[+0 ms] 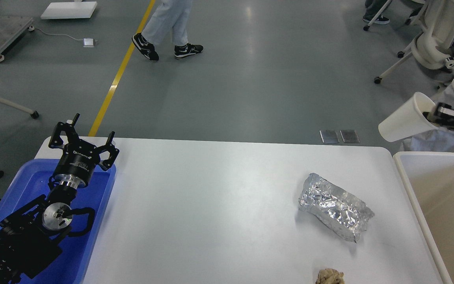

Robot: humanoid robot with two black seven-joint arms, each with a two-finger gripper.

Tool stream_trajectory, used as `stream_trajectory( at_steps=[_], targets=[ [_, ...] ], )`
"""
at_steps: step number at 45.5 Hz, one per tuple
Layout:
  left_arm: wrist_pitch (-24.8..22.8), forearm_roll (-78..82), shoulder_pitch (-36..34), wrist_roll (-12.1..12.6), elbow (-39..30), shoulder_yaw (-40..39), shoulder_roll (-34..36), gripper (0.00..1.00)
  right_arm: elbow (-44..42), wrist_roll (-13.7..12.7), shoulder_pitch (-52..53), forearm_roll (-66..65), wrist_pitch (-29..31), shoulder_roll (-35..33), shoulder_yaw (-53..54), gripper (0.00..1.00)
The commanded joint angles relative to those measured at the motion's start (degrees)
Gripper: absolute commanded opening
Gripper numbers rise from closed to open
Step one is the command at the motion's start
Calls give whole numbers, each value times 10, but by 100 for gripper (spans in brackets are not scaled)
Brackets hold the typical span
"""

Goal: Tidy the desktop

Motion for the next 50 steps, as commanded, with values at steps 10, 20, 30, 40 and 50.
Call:
stream_trajectory(
  at_steps=[10, 20, 30, 40, 50],
  targets=[
    [0, 0, 1, 0, 0, 0, 0, 100, -203, 89, -195, 264, -37, 2, 15, 0],
    [0, 0, 1, 0, 0, 0, 0, 100, -315, 90, -261, 372, -37, 66, 15, 0],
    [0, 0, 1, 0, 0, 0, 0, 100, -435, 87, -320, 503, -38, 145, 15, 0],
    [0, 0, 1, 0, 0, 0, 0, 100, -574, 87, -360, 570, -41, 235, 33, 0],
    [0, 0, 1, 0, 0, 0, 0, 100, -679, 88, -381, 592, -45, 294, 79, 0]
  ],
)
